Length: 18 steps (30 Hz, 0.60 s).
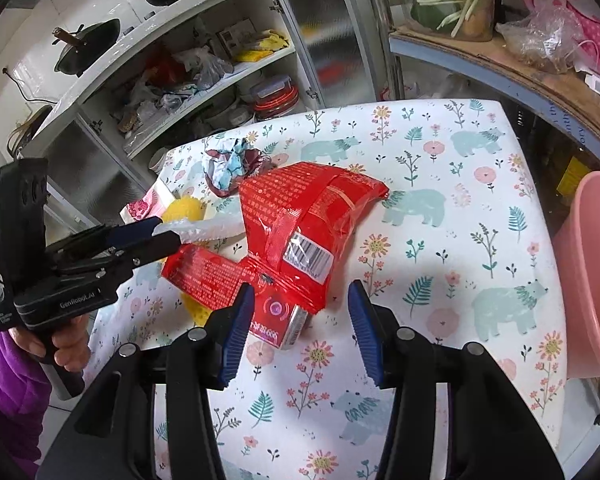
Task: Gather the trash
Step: 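Grasp the clear plastic with the left gripper while the right grasps the red bag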
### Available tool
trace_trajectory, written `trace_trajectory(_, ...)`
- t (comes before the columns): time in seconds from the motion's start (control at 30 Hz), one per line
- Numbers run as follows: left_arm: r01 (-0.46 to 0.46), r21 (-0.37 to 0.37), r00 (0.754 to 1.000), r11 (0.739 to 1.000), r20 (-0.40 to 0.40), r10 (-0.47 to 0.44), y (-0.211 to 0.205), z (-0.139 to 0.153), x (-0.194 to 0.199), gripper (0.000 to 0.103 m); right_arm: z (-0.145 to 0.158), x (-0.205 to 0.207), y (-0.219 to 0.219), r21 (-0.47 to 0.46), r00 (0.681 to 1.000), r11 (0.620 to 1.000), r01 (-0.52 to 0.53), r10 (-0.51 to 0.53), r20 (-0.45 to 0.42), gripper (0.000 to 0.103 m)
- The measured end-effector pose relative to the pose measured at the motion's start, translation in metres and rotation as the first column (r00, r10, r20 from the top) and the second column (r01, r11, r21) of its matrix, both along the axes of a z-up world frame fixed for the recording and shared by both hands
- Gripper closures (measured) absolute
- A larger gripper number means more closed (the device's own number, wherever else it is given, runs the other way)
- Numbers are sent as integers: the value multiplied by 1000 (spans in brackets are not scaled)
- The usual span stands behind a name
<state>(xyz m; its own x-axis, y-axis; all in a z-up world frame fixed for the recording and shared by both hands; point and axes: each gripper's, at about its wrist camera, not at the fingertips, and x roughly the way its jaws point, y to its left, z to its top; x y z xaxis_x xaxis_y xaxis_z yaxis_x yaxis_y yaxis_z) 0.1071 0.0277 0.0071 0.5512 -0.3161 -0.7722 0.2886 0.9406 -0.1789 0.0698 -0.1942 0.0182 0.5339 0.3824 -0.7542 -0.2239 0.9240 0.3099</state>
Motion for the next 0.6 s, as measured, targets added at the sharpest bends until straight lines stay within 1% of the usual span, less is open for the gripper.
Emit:
trace_trajectory(0.07,9,-7,1000,1000,-2,-9,0,-2,2,64,-3,6,3,-11,1000,1000,0,0,-9,54)
trace_trajectory(0.13,5,-19,1000,1000,-6,-5,2,-5,3,69,-5,11,4,-7,1000,1000,4,-4,-22,54)
trace_trajectory(0.3,6,-36,1000,999,11,-6,4,-5,1,69,-11,21,6,-15,1000,1000,15,-15,-20,54)
trace_trajectory(0.43,3,-43,1000,999,24,-2,3,-2,-2,70,-11,25,0,17,999,999,40,-39,-2,55)
trace_trajectory(0.5,1,-42,999,999,38,1,4,2,-4,70,-11,27,-2,26,999,999,39,-39,-11,78)
trace_trajectory(0.53,1,-42,999,999,49,1,5,6,-6,70,-10,28,-2,28,999,999,36,-36,-11,78)
trace_trajectory(0.57,1,-43,998,999,55,1,5,9,-7,70,-10,27,-2,25,1000,999,30,-30,-7,86)
trace_trajectory(0.6,0,-44,998,999,64,3,6,12,-9,70,-9,26,-2,17,1000,1000,26,-26,0,89)
